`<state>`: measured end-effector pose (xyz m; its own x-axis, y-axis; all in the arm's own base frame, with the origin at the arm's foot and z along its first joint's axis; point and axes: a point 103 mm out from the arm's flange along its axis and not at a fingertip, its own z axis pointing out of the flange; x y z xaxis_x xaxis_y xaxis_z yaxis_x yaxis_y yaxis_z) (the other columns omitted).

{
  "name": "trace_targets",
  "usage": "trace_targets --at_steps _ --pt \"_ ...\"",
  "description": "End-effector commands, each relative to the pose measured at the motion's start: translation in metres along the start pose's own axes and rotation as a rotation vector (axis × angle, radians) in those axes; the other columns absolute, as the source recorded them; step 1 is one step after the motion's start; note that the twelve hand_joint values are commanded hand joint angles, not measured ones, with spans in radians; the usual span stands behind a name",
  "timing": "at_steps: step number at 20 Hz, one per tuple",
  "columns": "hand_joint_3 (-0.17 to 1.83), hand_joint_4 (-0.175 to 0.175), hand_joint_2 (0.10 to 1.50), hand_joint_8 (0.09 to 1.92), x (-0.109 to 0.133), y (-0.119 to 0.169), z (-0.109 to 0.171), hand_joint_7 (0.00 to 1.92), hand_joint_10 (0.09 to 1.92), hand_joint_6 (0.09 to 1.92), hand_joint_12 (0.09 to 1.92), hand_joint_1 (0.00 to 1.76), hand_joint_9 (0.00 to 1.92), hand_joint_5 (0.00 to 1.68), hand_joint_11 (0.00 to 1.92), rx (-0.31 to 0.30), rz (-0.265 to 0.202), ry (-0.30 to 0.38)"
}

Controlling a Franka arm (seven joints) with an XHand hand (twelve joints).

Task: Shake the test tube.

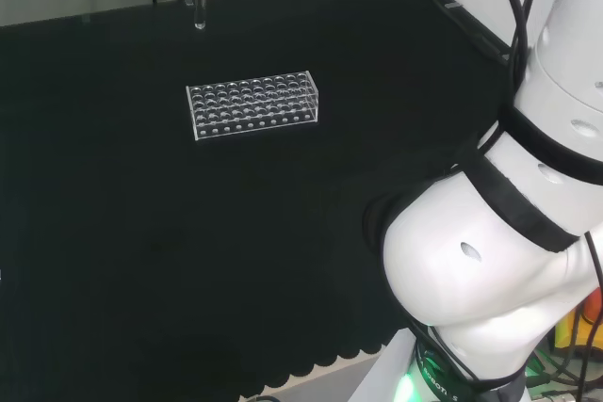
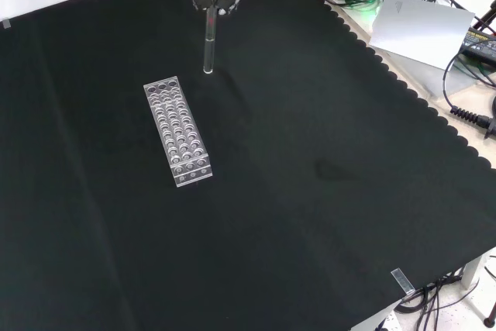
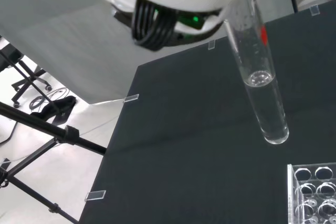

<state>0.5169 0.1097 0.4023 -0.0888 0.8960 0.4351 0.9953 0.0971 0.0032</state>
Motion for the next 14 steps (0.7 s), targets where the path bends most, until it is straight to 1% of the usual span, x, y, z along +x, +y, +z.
trace_targets --at_steps 1,5,10,12,14 --pt "0.6 -0.175 0.63 0.32 -0.037 -0.011 -0.004 1.84 0.23 0.23 0.95 1.23 1.74 1.49 1.27 -0.008 0.079 -0.026" --pt "0.6 -0.175 0.63 0.32 -0.099 -0.032 -0.014 1.84 0.23 0.23 0.95 1.23 1.74 1.49 1.27 -0.028 0.211 -0.073" --pt "0.61 -0.175 0.63 0.32 -0.184 -0.066 -0.037 1.84 0.23 0.23 0.95 1.23 1.74 1.49 1.27 -0.071 0.401 -0.176" --pt "0.61 -0.175 0.63 0.32 -0.21 -0.077 -0.047 1.84 0.23 0.23 0.95 1.23 1.74 1.49 1.27 -0.09 0.466 -0.208" --pt "0.61 -0.175 0.63 0.32 -0.229 -0.083 -0.059 1.84 0.23 0.23 0.95 1.23 1.74 1.49 1.27 -0.109 0.513 -0.234"
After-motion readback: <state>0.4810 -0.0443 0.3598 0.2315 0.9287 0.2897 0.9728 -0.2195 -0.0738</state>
